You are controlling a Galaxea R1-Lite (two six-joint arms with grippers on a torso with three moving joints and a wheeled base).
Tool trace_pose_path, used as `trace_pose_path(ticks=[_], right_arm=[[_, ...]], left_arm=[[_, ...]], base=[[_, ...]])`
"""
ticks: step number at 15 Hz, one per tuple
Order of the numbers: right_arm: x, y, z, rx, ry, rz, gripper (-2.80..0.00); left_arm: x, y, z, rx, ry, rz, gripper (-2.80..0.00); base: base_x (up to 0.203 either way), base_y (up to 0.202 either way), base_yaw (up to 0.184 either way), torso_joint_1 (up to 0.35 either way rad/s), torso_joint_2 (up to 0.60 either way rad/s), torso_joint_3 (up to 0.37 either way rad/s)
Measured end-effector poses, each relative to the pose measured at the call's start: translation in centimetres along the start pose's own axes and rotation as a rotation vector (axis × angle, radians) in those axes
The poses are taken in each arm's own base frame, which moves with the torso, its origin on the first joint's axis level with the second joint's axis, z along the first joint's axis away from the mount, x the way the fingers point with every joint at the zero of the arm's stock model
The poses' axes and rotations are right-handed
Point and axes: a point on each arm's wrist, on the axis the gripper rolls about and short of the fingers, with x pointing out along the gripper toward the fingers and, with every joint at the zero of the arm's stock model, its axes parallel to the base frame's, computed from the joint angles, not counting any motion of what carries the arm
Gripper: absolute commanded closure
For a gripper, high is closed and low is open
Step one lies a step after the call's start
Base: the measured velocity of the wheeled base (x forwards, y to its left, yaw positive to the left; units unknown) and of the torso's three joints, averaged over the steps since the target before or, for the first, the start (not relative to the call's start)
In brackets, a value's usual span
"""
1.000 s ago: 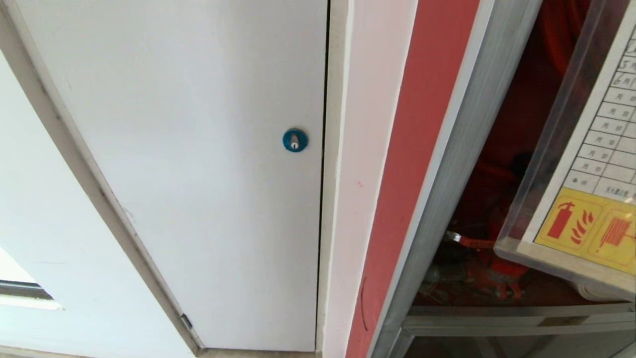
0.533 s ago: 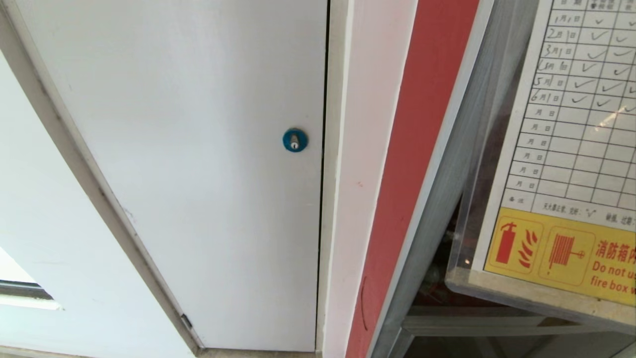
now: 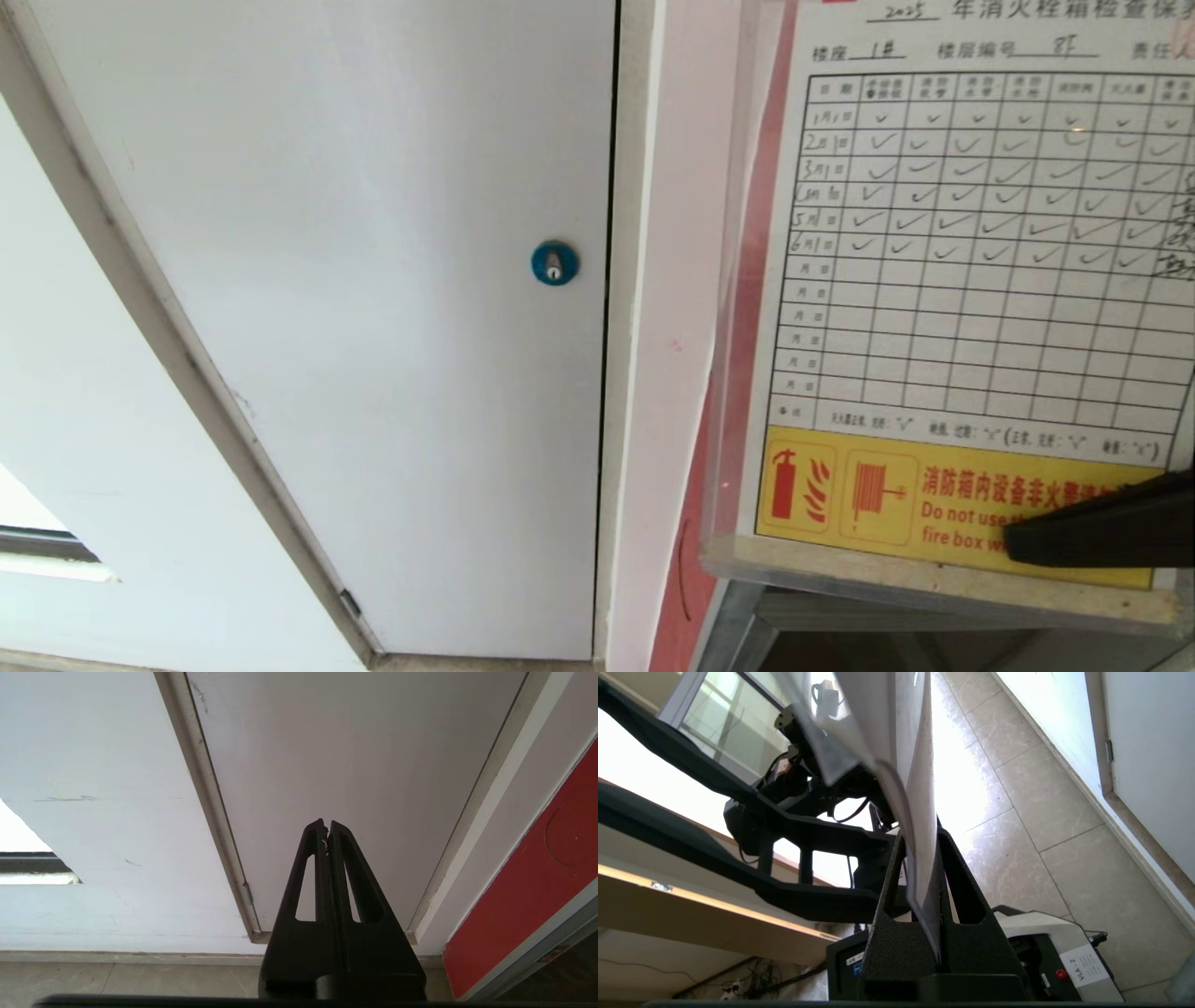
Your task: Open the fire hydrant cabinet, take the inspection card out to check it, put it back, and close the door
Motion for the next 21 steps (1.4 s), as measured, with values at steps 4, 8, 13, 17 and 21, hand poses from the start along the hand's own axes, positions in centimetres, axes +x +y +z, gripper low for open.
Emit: trace_pose_path(ticks=[4, 8, 13, 17, 21], right_arm=[[1.8, -1.7, 0.4, -0.005, 0.014, 0.035, 0.0], [3.3, -2.6, 0.9, 0.006, 0.028, 0.071, 0.0], [4.6, -3.8, 1.6, 0.026, 0.014, 0.089, 0.0], [6.1, -4.5, 2.0, 0.027, 0.016, 0.119, 0.0], [7.0, -5.0, 2.1, 0.064, 0.036, 0.134, 0.0]], left_arm=[[0.0, 0.0, 0.0, 0.0, 0.0, 0.0, 0.0], [0.0, 0.0, 0.0, 0.0, 0.0, 0.0, 0.0], [0.0, 0.0, 0.0, 0.0, 0.0, 0.0, 0.0], [0.0, 0.0, 0.0, 0.0, 0.0, 0.0, 0.0], [0.0, 0.0, 0.0, 0.0, 0.0, 0.0, 0.0]], base=[[0.0, 0.0, 0.0, 0.0, 0.0, 0.0], [0.0, 0.0, 0.0, 0.0, 0.0, 0.0], [0.0, 0.0, 0.0, 0.0, 0.0, 0.0], [0.0, 0.0, 0.0, 0.0, 0.0, 0.0], [0.0, 0.0, 0.0, 0.0, 0.0, 0.0]])
